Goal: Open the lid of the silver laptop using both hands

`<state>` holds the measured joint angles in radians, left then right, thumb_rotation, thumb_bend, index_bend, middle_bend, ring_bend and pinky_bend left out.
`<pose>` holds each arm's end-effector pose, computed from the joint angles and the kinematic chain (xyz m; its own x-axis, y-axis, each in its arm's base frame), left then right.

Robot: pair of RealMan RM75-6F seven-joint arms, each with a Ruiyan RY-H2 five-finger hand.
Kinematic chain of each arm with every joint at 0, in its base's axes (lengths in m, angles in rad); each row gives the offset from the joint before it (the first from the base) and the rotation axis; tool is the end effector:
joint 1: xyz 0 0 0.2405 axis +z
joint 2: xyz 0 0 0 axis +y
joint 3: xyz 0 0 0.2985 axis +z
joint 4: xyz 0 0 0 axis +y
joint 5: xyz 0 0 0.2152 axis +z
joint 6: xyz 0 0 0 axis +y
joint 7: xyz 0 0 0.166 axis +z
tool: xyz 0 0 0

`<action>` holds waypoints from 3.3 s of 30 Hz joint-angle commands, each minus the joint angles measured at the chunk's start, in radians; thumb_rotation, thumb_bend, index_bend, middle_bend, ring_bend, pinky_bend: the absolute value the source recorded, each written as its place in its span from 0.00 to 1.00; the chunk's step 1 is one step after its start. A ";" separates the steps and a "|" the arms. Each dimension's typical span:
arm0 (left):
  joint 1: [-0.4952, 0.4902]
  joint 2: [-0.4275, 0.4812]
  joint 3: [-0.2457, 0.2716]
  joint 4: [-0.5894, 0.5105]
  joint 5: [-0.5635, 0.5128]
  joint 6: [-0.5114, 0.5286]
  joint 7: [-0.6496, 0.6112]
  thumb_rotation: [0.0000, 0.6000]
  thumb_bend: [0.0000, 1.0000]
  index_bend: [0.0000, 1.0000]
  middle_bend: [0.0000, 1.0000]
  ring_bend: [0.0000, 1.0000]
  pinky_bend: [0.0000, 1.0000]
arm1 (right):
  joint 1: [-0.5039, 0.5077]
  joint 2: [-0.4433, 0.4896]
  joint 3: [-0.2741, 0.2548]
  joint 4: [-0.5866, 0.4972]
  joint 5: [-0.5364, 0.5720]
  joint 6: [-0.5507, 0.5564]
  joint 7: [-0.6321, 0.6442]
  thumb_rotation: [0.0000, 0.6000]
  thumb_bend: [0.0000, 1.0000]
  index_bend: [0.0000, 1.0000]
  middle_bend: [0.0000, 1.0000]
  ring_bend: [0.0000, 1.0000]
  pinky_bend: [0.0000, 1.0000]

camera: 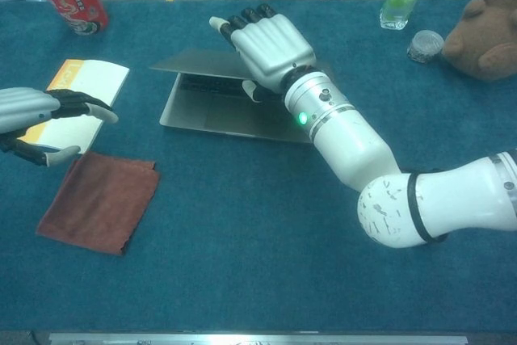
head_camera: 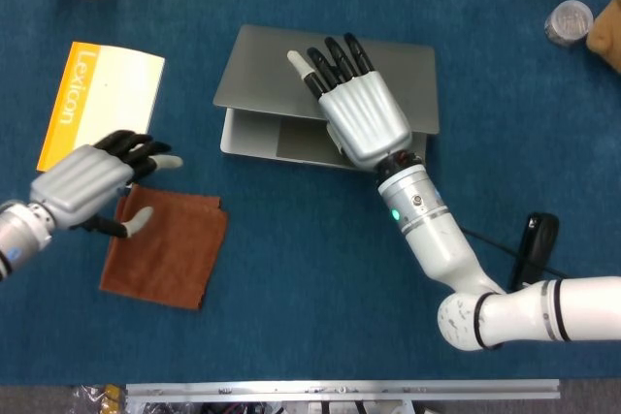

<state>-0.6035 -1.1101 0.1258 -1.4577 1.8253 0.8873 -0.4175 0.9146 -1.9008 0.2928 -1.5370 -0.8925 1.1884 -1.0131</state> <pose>-0.2983 0.3067 0.0751 0.5376 0.5372 0.6499 0.8200 -0.5126 -0.2546 -0.0349 -0.3630 -0.1057 0.6030 -0.0701 0.7946 -0.7344 -0.4376 0.5188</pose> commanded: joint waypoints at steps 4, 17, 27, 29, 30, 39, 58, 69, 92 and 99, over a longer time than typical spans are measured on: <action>-0.044 -0.054 0.011 0.028 -0.009 -0.037 -0.011 0.56 0.47 0.09 0.05 0.00 0.03 | 0.008 -0.001 -0.001 0.004 0.006 0.002 0.004 1.00 0.36 0.05 0.13 0.00 0.06; -0.123 -0.139 0.012 0.056 -0.051 -0.102 0.002 0.57 0.47 0.05 0.00 0.00 0.01 | 0.025 0.008 -0.002 0.001 0.013 0.006 0.008 1.00 0.36 0.05 0.13 0.00 0.06; -0.165 -0.197 0.001 0.085 -0.105 -0.149 0.032 0.56 0.47 0.05 0.00 0.00 0.01 | 0.033 0.019 -0.003 -0.003 0.019 0.008 0.019 1.00 0.36 0.05 0.13 0.00 0.06; -0.172 -0.205 0.002 0.089 -0.116 -0.158 0.034 0.56 0.47 0.05 0.00 0.00 0.01 | 0.034 0.020 -0.003 -0.004 0.019 0.008 0.022 1.00 0.36 0.05 0.13 0.00 0.06; -0.174 -0.209 0.003 0.091 -0.120 -0.162 0.033 0.57 0.47 0.05 0.00 0.00 0.01 | 0.035 0.021 -0.003 -0.004 0.019 0.008 0.023 1.00 0.36 0.05 0.13 0.00 0.06; -0.188 -0.234 0.023 0.114 -0.148 -0.187 0.025 0.56 0.47 0.05 0.00 0.00 0.01 | 0.038 0.038 0.003 -0.012 0.020 0.018 0.031 1.00 0.36 0.05 0.13 0.00 0.06; -0.201 -0.231 0.044 0.104 -0.173 -0.182 0.034 0.57 0.47 0.05 0.00 0.00 0.01 | 0.046 0.138 0.083 0.027 0.068 0.030 0.069 1.00 0.36 0.05 0.13 0.00 0.06; -0.203 -0.224 0.045 0.088 -0.196 -0.186 0.056 0.57 0.47 0.05 0.00 0.00 0.01 | 0.065 0.165 0.111 0.151 0.106 -0.011 0.121 1.00 0.36 0.05 0.13 0.00 0.06; -0.189 -0.205 0.044 0.071 -0.230 -0.179 0.081 0.57 0.47 0.05 0.00 0.00 0.01 | 0.196 0.073 0.172 0.490 0.171 -0.116 0.179 1.00 0.35 0.05 0.13 0.00 0.06; -0.185 -0.202 0.045 0.071 -0.228 -0.174 0.081 0.56 0.47 0.05 0.00 0.00 0.01 | 0.224 0.050 0.190 0.593 0.197 -0.136 0.178 1.00 0.35 0.05 0.13 0.00 0.06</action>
<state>-0.7887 -1.3117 0.1711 -1.3870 1.5970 0.7134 -0.3366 1.1295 -1.8440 0.4771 -0.9623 -0.7035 1.0589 -0.8344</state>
